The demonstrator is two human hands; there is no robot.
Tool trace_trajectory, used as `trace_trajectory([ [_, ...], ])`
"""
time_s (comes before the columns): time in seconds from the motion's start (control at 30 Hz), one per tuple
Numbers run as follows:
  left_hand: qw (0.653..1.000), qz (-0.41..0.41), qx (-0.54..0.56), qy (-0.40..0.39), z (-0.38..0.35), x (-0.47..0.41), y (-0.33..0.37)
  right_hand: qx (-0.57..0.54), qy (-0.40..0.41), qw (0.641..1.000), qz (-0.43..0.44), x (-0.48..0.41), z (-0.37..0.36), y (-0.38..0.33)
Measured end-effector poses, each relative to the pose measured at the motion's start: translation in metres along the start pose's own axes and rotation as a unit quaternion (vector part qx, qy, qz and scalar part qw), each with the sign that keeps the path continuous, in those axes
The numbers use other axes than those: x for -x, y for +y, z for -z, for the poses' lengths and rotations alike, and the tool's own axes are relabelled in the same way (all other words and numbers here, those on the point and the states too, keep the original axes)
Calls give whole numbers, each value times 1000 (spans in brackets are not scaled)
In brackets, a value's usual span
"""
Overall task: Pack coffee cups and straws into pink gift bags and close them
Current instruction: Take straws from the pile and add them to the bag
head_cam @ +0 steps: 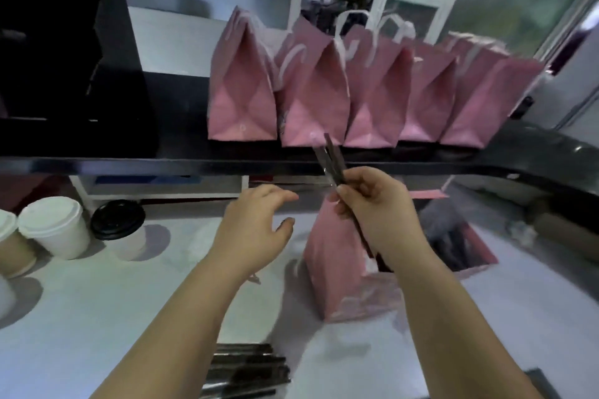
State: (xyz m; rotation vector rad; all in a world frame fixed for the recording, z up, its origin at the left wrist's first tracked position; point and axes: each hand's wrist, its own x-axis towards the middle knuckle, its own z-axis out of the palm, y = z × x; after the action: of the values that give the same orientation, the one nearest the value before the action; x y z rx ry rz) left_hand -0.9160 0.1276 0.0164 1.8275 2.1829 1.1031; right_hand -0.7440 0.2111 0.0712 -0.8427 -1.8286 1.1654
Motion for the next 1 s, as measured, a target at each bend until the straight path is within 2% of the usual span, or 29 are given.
trace_trajectory([
  [0.07,1000,-22,7,-3,-8,-14,19,-45,16,999,2,-9,27,-5],
  [0.2,999,-41,11,2,-29,-32,51,-42,53,998,-1,-25,74,3],
  [0.33,998,-55,-29,-24,-64,-37,73,17,49,998,-42,-33,98,41],
  [0.43,994,-50,-77,-59,-86,-38,72,114,-10,993,-42,-39,106,72],
  [0.53,994,-30,-88,-65,-97,-39,64,279,-106,954,-30,-47,112,96],
  [0.63,994,-5,-95,-59,-99,-42,59,447,-196,872,-37,-59,111,113],
  [0.67,993,4,-102,-66,-100,-43,58,478,-223,849,-42,-62,107,116],
  [0.73,990,14,-115,-79,-102,-43,57,505,-248,826,-27,-63,100,120],
  [0.83,990,18,-120,-76,-103,-44,57,508,-247,825,-4,-61,95,123],
  [1.0,989,10,-140,-54,-93,-43,55,478,-231,847,-10,-56,100,103],
])
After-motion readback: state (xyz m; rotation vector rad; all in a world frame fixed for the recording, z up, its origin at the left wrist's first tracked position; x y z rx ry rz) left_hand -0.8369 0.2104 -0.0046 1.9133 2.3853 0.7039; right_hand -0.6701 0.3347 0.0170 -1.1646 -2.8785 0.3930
